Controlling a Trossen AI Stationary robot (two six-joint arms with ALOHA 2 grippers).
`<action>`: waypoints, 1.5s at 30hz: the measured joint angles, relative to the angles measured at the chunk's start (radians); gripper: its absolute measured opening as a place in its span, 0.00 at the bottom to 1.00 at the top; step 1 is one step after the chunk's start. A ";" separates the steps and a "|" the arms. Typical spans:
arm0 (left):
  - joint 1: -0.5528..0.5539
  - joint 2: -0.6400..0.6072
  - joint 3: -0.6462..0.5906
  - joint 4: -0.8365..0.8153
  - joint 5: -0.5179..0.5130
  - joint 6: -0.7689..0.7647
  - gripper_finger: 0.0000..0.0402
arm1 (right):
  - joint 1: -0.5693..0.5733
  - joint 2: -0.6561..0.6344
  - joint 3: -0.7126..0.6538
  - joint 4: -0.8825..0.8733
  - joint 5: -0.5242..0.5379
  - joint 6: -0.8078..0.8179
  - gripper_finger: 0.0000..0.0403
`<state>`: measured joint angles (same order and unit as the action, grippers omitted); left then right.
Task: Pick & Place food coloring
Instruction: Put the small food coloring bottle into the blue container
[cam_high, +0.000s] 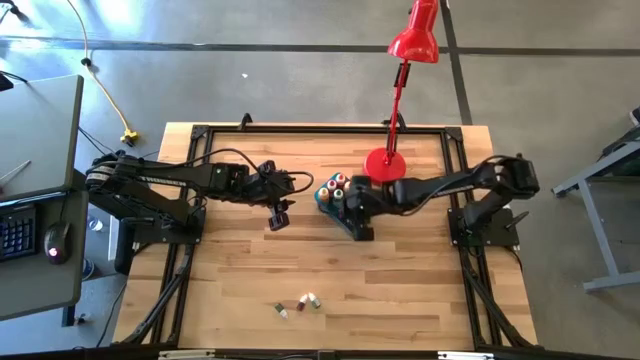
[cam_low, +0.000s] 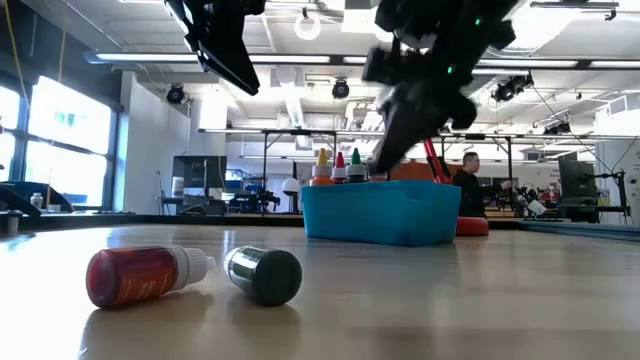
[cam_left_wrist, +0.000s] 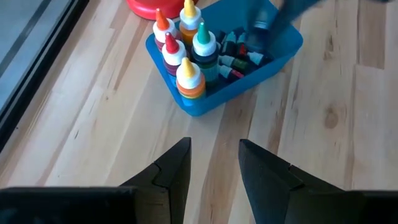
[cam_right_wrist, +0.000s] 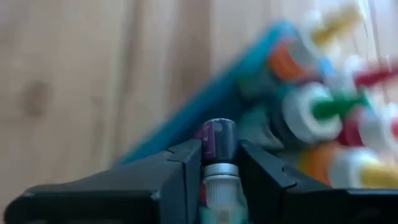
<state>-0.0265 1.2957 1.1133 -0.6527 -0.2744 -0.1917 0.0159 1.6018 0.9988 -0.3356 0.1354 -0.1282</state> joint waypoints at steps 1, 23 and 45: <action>0.000 0.000 0.000 0.000 0.000 0.000 0.33 | -0.015 0.006 0.000 -0.009 0.010 0.020 0.24; -0.230 0.033 -0.141 0.137 0.384 0.094 0.33 | 0.012 0.008 0.000 0.018 0.019 0.060 0.37; -0.622 0.403 -0.193 0.507 0.260 0.067 0.33 | 0.019 0.008 0.001 0.025 0.018 0.105 0.37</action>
<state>-0.6483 1.6985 0.9203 -0.1455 -0.0143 -0.1250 0.0349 1.6100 0.9997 -0.3109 0.1532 -0.0231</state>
